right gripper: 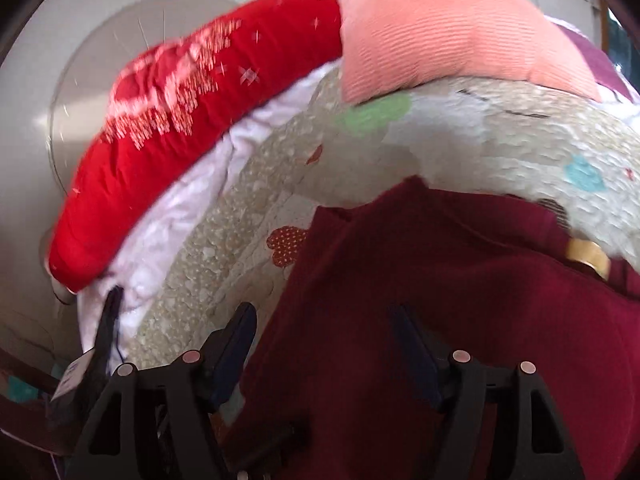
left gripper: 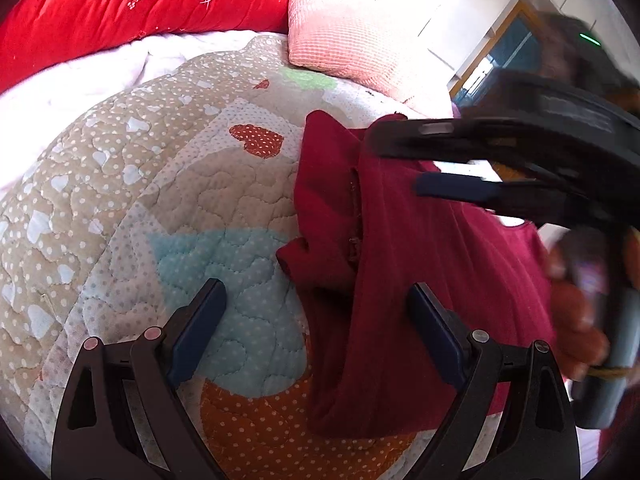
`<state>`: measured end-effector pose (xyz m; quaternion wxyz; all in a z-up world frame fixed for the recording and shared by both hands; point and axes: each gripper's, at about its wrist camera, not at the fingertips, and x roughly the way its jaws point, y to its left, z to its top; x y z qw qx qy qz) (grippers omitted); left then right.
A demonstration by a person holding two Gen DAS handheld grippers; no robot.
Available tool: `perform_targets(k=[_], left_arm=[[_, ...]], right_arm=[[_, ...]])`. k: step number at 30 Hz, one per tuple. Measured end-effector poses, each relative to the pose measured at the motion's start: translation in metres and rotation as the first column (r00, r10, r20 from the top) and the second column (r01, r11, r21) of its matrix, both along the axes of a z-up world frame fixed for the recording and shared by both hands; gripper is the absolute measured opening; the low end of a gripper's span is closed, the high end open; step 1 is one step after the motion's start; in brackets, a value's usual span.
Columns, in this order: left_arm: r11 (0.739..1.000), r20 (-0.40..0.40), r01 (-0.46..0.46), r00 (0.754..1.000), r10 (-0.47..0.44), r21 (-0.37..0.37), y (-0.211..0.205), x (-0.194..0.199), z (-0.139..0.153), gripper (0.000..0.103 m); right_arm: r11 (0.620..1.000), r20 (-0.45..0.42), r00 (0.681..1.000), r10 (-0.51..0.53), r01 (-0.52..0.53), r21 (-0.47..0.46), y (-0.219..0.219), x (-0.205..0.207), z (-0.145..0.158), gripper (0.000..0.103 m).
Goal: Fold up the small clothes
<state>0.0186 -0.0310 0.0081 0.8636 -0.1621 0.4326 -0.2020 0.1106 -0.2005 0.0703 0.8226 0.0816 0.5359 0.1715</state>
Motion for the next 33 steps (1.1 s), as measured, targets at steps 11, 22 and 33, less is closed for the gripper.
perform_targets(k=[11,22,33], left_arm=[[0.999,0.004,-0.008,1.0,0.008,-0.051,0.004,-0.002,0.0,0.092],[0.993,-0.029,0.103,0.994,-0.104,-0.059,-0.016,-0.003,0.013,0.034],[0.956,0.136,0.292,0.949,-0.285,-0.027,-0.097,-0.07,0.097,0.024]], right_arm=[[0.969,-0.127,0.988,0.092,-0.118,-0.216,0.057,0.051,-0.034,0.084],[1.0,0.058,0.998,0.006,-0.005,-0.01,-0.018,0.006,0.011,0.013],[0.975,0.205,0.97,-0.132,0.09,0.204,-0.136,-0.077,0.075,0.012]])
